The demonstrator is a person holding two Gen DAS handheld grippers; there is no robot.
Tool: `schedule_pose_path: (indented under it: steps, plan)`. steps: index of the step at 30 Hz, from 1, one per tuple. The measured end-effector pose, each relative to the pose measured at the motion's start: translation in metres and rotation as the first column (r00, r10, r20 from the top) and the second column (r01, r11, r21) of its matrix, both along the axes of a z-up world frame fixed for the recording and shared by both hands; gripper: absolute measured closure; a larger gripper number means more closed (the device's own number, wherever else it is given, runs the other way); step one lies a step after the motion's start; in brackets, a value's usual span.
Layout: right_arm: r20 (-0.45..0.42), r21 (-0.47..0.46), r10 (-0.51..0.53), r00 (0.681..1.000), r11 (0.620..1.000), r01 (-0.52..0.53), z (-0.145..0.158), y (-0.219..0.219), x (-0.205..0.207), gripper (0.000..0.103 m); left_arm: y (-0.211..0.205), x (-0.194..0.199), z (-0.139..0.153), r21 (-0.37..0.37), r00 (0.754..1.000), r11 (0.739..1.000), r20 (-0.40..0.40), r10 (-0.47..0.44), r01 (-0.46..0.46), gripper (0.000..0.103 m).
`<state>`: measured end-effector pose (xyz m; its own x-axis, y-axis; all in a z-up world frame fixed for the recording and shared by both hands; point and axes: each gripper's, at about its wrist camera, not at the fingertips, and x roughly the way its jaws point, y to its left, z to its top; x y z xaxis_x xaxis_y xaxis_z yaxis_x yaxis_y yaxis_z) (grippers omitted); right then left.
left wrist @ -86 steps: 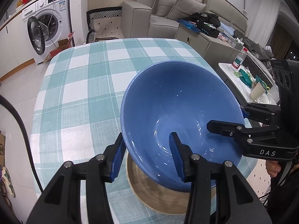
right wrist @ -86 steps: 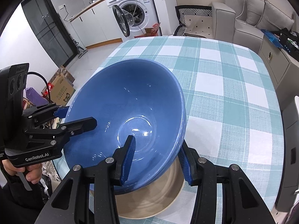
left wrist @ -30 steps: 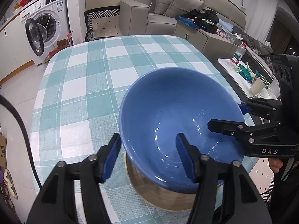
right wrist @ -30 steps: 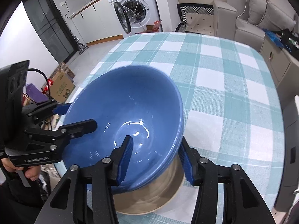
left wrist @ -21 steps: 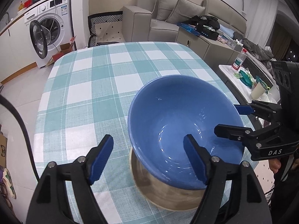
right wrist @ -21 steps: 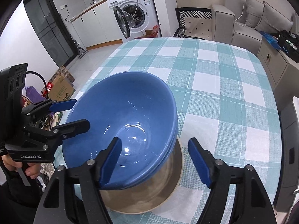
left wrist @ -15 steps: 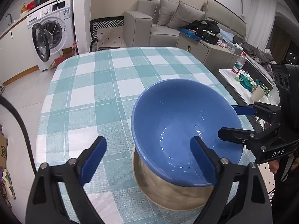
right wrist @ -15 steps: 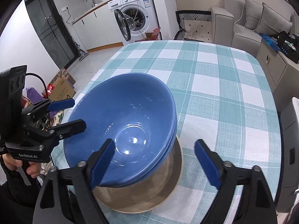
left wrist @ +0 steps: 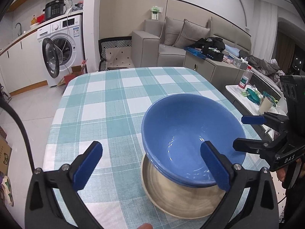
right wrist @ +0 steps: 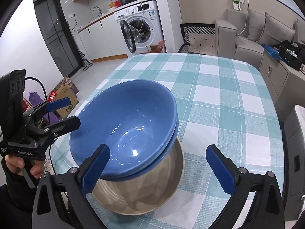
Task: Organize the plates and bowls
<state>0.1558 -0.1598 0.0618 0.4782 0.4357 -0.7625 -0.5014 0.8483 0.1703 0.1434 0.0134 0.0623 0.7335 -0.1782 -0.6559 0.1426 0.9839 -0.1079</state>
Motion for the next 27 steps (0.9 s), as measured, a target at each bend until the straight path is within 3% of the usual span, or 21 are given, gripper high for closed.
schedule_pose_path:
  steps: [7, 27]
  plan:
    - [0.048, 0.033, 0.0, 0.999, 0.999, -0.002, -0.001, -0.006, -0.018, 0.001, 0.0, -0.022, 0.0, 0.026, 0.996, 0.999, 0.089, 0.022, -0.024, 0.0]
    - [0.184, 0.103, -0.01, 0.983, 0.995, -0.009, -0.016, -0.027, -0.075, 0.001, 0.001, -0.066, -0.029, 0.028, 0.977, 0.995, 0.194, 0.09, -0.097, 0.0]
